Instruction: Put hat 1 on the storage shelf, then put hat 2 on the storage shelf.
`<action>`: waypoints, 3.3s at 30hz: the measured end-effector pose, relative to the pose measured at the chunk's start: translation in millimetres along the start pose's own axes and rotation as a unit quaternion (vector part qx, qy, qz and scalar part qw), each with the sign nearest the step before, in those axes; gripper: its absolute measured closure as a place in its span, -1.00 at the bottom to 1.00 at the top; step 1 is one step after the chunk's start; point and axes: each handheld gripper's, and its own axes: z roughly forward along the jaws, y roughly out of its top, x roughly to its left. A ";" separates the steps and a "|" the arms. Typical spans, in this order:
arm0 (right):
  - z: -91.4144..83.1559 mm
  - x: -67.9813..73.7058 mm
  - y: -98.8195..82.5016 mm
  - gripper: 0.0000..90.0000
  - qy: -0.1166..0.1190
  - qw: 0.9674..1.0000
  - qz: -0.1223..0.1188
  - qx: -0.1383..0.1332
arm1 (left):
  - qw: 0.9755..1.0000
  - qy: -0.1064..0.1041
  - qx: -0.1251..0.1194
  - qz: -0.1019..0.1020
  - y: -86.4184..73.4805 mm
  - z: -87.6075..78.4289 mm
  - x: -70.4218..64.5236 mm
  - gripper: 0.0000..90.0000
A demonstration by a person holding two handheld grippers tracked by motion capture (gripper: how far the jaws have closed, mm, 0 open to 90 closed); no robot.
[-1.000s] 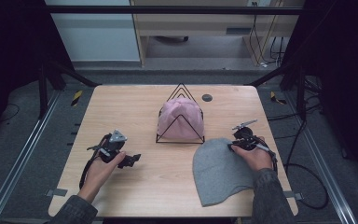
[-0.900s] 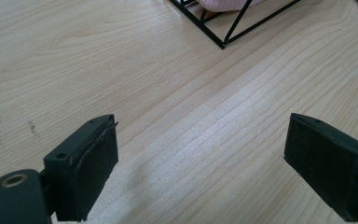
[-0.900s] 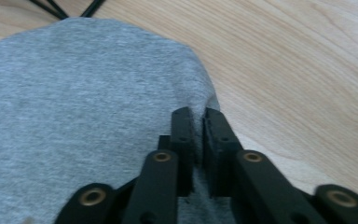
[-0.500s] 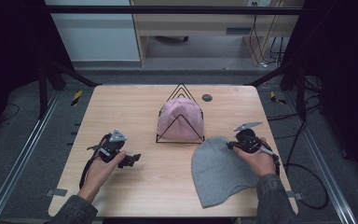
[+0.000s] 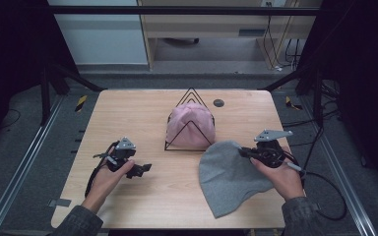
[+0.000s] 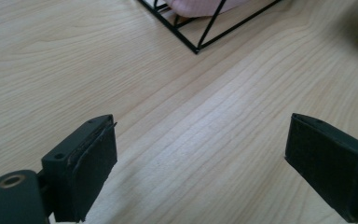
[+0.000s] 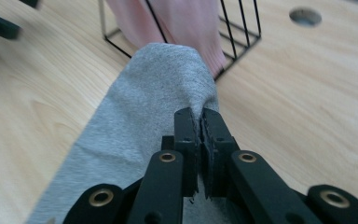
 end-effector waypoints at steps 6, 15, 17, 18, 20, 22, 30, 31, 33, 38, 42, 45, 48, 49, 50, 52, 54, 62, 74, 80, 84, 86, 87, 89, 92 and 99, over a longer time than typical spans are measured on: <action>-17.0 18.6 13.3 0.92 0.009 0.999 -0.026 -0.024 | 0.999 -0.041 -0.011 -0.010 0.6 0.5 -3.1 -0.82; -41.4 58.5 46.3 0.92 0.030 0.994 -0.085 -0.057 | 0.993 -0.111 -0.033 0.000 4.0 1.1 -14.4 -0.81; -42.2 63.6 51.4 0.92 0.034 0.993 -0.091 -0.062 | 0.992 -0.120 -0.036 0.005 4.7 1.0 -17.2 -0.81; -42.2 63.6 51.4 0.92 0.034 0.993 -0.091 -0.062 | 0.992 -0.120 -0.036 0.005 4.7 1.0 -17.2 -0.81; -40.9 68.1 56.2 0.92 0.036 0.993 -0.096 -0.062 | 0.991 -0.124 -0.042 0.009 6.0 0.1 -19.5 -0.81; -38.1 72.5 61.8 0.92 0.039 0.992 -0.103 -0.061 | 0.991 -0.129 -0.045 0.011 6.5 -0.3 -20.3 -0.80; -30.1 82.3 78.2 0.92 0.044 0.990 -0.115 -0.061 | 0.987 -0.149 -0.052 0.024 8.3 -0.3 -25.2 -0.79; -28.9 83.5 80.5 0.92 0.046 0.990 -0.117 -0.062 | 0.987 -0.152 -0.052 0.025 8.6 -0.3 -26.0 -0.79; -26.3 86.2 85.1 0.92 0.046 0.990 -0.121 -0.060 | 0.986 -0.155 -0.053 0.026 8.9 -0.3 -26.9 -0.79; -19.1 91.4 96.3 0.92 0.049 0.989 -0.127 -0.059 | 0.985 -0.161 -0.060 0.025 9.3 -2.0 -27.0 -0.79; -13.1 97.7 104.0 0.92 0.055 0.988 -0.135 -0.060 | 0.984 -0.166 -0.066 0.026 10.3 -3.3 -27.6 -0.79; -11.5 103.5 110.6 0.92 0.059 0.986 -0.142 -0.063 | 0.983 -0.167 -0.067 0.028 10.7 -3.8 -28.0 -0.79; -10.9 107.5 116.9 0.92 0.062 0.985 -0.144 -0.068 | 0.982 -0.173 -0.069 0.029 11.0 -4.1 -28.0 -0.79; -10.2 108.6 118.9 0.92 0.062 0.985 -0.145 -0.069 | 0.982 -0.175 -0.071 0.029 11.3 -4.5 -28.4 -0.79; -8.8 109.6 121.1 0.92 0.062 0.985 -0.144 -0.068 | 0.981 -0.178 -0.073 0.033 12.1 -5.3 -29.5 -0.79; -6.0 111.0 123.6 0.92 0.061 0.985 -0.144 -0.068 | 0.980 -0.180 -0.075 0.035 12.6 -5.8 -30.4 -0.79; -2.0 112.9 125.7 0.92 0.060 0.986 -0.143 -0.067 | 0.979 -0.185 -0.077 0.041 13.9 -6.5 -32.9 -0.78; 9.7 114.9 129.1 0.92 0.066 0.986 -0.135 -0.068 | 0.981 -0.167 -0.088 0.045 19.8 -5.3 -40.8 -0.33; 16.1 108.1 123.6 0.91 0.061 0.989 -0.121 -0.062 | 0.983 -0.145 -0.100 0.055 28.6 -18.2 -37.4 0.81; 10.0 98.1 118.5 0.91 0.054 0.990 -0.110 -0.068 | 0.983 -0.134 -0.117 0.049 54.5 -44.4 -31.5 0.92; -3.4 93.5 122.9 0.92 0.049 0.989 -0.103 -0.090 | 0.984 -0.121 -0.116 0.066 73.2 -58.9 -34.7 0.92; -10.7 91.0 127.0 0.92 0.046 0.989 -0.099 -0.102 | 0.984 -0.110 -0.117 0.074 87.1 -68.3 -37.0 0.92; -14.4 89.7 129.5 0.92 0.045 0.988 -0.098 -0.108 | 0.984 -0.104 -0.118 0.078 94.4 -73.2 -37.3 0.92; -21.8 86.5 135.1 0.92 0.043 0.987 -0.096 -0.121 | 0.985 -0.096 -0.122 0.077 109.3 -81.8 -37.4 0.92; -31.6 79.9 145.1 0.92 0.036 0.985 -0.091 -0.139 | 0.985 -0.085 -0.126 0.079 131.1 -91.9 -37.9 0.92; -39.6 55.9 168.5 0.92 0.029 0.984 -0.068 -0.163 | 0.986 -0.068 -0.128 0.081 172.0 -102.5 -36.9 0.92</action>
